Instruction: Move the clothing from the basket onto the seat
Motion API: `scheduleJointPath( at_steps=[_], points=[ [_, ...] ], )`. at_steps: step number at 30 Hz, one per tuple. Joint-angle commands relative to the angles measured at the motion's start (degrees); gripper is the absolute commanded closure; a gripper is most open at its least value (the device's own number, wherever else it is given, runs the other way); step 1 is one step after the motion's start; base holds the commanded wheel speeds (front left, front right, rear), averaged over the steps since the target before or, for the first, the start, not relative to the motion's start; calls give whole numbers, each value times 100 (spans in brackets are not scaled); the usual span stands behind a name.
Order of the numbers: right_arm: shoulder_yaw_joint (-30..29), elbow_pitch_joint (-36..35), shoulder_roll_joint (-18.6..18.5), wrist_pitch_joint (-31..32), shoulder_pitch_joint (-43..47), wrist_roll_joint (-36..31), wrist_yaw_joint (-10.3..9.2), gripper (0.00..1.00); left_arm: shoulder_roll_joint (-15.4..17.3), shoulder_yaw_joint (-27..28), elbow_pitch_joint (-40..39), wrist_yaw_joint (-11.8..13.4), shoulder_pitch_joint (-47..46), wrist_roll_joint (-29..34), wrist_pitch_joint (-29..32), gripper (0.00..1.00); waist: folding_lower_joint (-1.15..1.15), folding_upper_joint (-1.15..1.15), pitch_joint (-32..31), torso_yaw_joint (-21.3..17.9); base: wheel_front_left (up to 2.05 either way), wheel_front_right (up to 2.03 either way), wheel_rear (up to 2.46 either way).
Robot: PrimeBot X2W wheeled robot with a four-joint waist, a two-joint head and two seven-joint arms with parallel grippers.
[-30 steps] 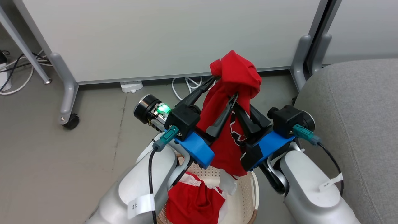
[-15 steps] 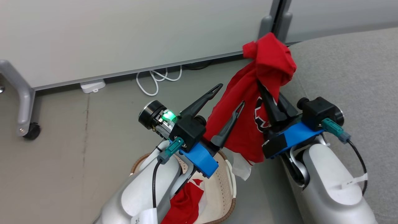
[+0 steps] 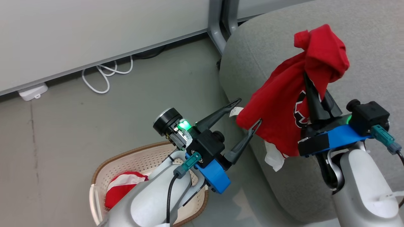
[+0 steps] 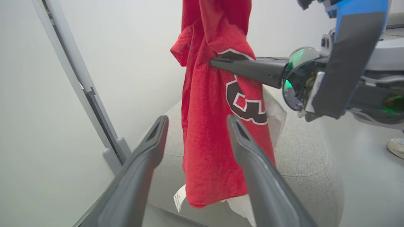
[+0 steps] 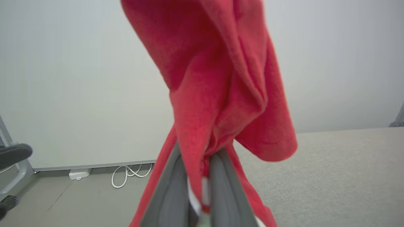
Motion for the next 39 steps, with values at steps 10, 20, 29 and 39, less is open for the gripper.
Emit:
scheduleJointPath(
  at_steps=[10,20,29,39],
  points=[
    [-543,-527,42,-24,689,-46,1,100,27,-198,47,0,-85,-79,-28,0,0,0,233,-670,0,0,0],
    [-642,-616,138,-23,722,-54,1,100,38,-103,-33,-1,-120,-53,-28,0,0,0,285,-685,0,0,0],
    [-928,-795,71,-23,5,-20,1,100,114,17,-153,-1,-235,77,-28,0,0,0,633,-603,0,0,0],
    [-2028,-1025,-342,-24,-1899,-36,1,100,258,8,-294,-1,-859,337,-25,0,0,0,1949,-377,0,0,0]
  ],
)
